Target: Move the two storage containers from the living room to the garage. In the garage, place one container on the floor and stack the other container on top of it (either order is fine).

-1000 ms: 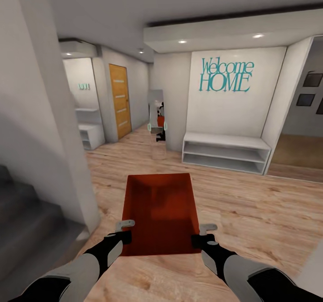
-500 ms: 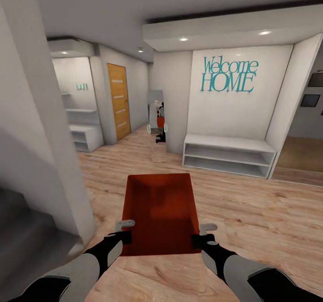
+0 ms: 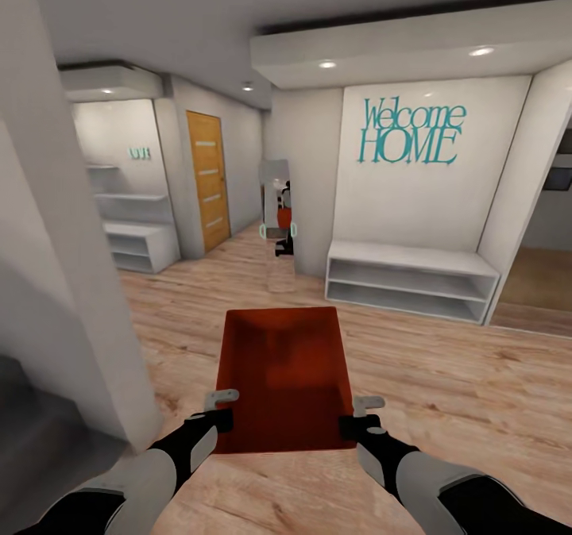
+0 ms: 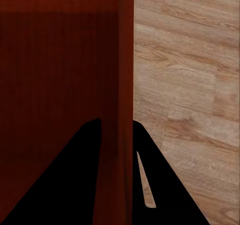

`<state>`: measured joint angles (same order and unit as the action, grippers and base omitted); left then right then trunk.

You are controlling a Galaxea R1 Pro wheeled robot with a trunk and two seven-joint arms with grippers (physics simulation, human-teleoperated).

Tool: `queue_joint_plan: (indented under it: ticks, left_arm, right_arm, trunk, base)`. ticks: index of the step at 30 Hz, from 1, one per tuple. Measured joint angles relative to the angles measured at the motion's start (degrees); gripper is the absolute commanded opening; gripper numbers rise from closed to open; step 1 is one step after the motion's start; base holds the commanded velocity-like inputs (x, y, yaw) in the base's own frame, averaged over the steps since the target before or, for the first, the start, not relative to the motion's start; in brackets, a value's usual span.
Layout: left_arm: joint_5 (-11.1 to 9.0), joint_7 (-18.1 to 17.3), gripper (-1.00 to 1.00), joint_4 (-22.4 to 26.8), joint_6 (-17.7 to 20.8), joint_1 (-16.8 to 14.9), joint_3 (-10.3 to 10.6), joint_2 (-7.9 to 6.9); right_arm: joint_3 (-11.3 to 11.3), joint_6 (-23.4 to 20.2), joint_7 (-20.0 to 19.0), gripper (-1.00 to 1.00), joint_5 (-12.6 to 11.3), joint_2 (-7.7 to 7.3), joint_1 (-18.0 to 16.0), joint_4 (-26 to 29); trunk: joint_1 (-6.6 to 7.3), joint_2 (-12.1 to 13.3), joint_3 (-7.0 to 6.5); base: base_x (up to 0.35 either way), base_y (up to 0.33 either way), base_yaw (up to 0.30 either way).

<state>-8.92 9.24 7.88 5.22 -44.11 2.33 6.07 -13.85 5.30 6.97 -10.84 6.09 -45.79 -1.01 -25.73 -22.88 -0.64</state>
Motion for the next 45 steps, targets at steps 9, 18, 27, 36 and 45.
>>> queue_joint_plan:
  ticks: [9,18,27,36,45]
  left_arm:
    - [0.00,-0.02,-1.00,0.00,-0.01,0.00,0.00,-0.01]
    - [0.00,-0.02,-1.00,0.00,-0.01,0.00,0.00,-0.01]
    - [0.01,-0.09,-1.00,-0.01,-0.02,0.00,-0.01,-0.07]
    - [0.01,-0.13,-1.00,0.00,0.00,0.00,0.00,-0.10]
    - [0.01,-0.25,-1.00,0.01,0.01,0.01,-0.02,-0.19]
  right_arm:
    - [-0.05,0.01,0.01,-1.00,-0.06,0.01,0.00,-0.01]
    - [-0.03,0.02,0.01,-1.00,-0.04,0.01,0.00,-0.01]
    - [-0.06,0.03,0.11,-1.00,-0.04,0.07,0.00,-0.01]
    - [-0.08,0.03,0.17,-1.00,-0.06,0.10,0.00,-0.01]
    - [-0.09,0.02,0.30,-1.00,-0.04,0.19,0.00,-0.01]
  trunk:
    - [0.00,0.00,0.00]
    - [0.00,0.00,0.00]
    - [0.00,0.00,0.00]
    - [0.00,0.00,0.00]
    - [0.00,0.00,0.00]
  base:
    - [0.324,0.000,0.000]
    - [0.324,0.000,0.000]
    - [0.324,0.000,0.000]
    - [0.324,0.000,0.000]
    - [0.324,0.000,0.120]
